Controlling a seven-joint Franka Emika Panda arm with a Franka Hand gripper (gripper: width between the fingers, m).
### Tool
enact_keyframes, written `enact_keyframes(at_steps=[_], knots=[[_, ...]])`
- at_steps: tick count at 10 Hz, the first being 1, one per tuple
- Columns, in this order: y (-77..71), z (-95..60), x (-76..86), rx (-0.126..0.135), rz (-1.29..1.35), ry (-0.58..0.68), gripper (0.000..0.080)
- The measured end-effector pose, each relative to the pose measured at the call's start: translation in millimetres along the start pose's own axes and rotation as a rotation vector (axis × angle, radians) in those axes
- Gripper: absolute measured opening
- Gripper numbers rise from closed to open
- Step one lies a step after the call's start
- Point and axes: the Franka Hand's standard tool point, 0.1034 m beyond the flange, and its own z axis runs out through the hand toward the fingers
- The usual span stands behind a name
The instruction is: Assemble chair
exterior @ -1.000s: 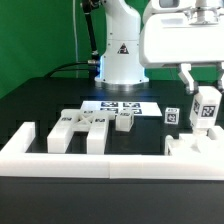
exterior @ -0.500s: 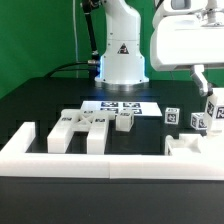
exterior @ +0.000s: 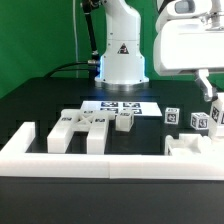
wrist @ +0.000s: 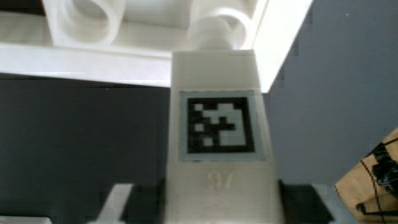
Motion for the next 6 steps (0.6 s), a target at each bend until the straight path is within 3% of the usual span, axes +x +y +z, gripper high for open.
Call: enact_keyframes(at_steps=[6], knots=[[-8.6,9.4,-8.7,0.006,-0.011,-0.015,0.0290]])
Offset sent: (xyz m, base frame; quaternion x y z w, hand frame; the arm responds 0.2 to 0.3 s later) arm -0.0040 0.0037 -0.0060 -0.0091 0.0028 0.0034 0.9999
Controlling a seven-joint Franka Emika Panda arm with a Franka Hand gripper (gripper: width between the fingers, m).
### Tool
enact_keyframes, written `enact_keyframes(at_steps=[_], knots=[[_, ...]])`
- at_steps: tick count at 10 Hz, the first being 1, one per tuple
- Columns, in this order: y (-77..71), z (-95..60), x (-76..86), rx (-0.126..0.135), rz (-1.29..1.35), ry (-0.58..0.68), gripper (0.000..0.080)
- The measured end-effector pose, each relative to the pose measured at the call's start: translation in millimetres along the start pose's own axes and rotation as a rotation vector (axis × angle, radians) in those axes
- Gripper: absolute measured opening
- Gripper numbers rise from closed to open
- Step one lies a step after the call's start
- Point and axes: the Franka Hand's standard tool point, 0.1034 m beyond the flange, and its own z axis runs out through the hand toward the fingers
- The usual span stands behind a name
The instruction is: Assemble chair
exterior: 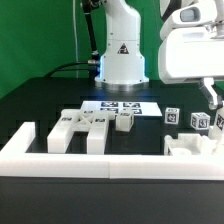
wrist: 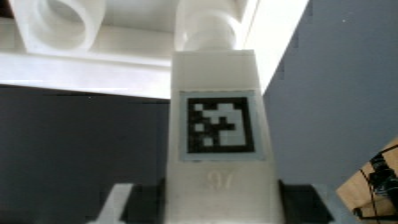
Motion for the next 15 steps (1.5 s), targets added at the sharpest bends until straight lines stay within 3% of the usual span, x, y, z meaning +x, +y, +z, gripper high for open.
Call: enact_keyframes(at_steps=[12,14,15], knots=[[-0.8,2.8,-13.5,-0.006,-0.026,0.118,0.0291],[-0.7,3.8,-15.1,-0.006,-0.029,0.110,0.0542],[-0.7,3.9,-15.3,-0.006,-0.031,0.110,0.0542]])
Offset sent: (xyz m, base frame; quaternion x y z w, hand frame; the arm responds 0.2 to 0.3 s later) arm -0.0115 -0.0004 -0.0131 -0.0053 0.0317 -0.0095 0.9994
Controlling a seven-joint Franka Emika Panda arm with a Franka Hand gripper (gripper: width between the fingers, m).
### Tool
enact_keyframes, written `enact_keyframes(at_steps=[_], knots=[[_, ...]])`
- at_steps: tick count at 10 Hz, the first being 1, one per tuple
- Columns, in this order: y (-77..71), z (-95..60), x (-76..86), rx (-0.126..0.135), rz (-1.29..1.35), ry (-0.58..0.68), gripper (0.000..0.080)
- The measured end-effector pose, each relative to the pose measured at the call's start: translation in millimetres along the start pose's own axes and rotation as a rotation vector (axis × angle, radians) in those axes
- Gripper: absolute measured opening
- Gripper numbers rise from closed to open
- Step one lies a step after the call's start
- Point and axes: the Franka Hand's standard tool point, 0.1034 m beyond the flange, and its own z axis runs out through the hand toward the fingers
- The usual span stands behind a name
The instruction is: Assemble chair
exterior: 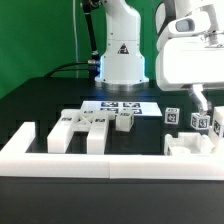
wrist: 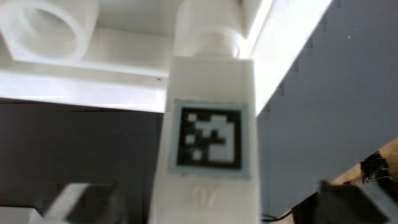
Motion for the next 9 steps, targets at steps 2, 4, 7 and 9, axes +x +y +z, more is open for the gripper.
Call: enact_keyframes(at_steps=[2,4,7,9], knots=[[2.2,-0.3,0.0,-0.002,-0.012,-0.003,0.0643],[4.5,-1.2,1.1,-0.004,-0.028,-0.002,0.0648],[5.5,-11.0,10.9,-0.003,-0.039,-0.017,0.0649],[9.9,-16.9,17.7,-0.006,-0.050,-0.017,0.0649]])
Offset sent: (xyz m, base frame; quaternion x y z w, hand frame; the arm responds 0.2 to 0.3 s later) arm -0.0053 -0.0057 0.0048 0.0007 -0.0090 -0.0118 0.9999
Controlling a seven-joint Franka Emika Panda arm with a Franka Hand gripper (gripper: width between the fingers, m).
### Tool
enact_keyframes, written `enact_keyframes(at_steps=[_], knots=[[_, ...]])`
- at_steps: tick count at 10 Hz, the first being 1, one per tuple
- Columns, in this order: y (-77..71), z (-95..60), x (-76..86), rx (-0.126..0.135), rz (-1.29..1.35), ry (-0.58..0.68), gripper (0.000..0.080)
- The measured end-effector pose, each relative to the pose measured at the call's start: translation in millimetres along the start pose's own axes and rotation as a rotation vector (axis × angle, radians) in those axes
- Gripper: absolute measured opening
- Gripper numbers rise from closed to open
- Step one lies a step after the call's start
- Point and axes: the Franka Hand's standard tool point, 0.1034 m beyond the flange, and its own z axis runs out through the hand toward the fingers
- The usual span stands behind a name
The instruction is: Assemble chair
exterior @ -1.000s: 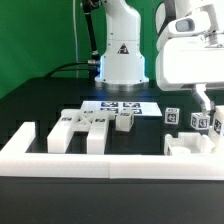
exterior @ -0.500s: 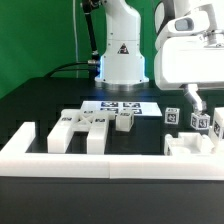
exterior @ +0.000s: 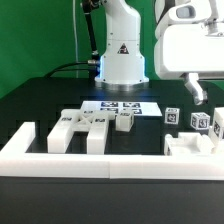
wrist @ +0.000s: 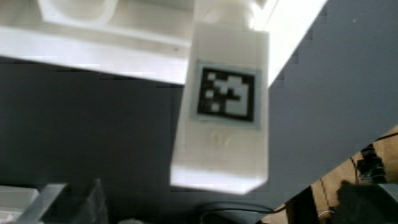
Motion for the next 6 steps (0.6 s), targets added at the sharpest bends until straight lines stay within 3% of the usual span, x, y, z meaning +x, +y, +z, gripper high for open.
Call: enact_keyframes(at_steps=[3,6], knots=[[-1.0,3.0,-3.2,0.006,-0.001,-0.044,0.0649],[2.2,13.8,-4.2,0.034,-0.002,-0.292,0.0649]])
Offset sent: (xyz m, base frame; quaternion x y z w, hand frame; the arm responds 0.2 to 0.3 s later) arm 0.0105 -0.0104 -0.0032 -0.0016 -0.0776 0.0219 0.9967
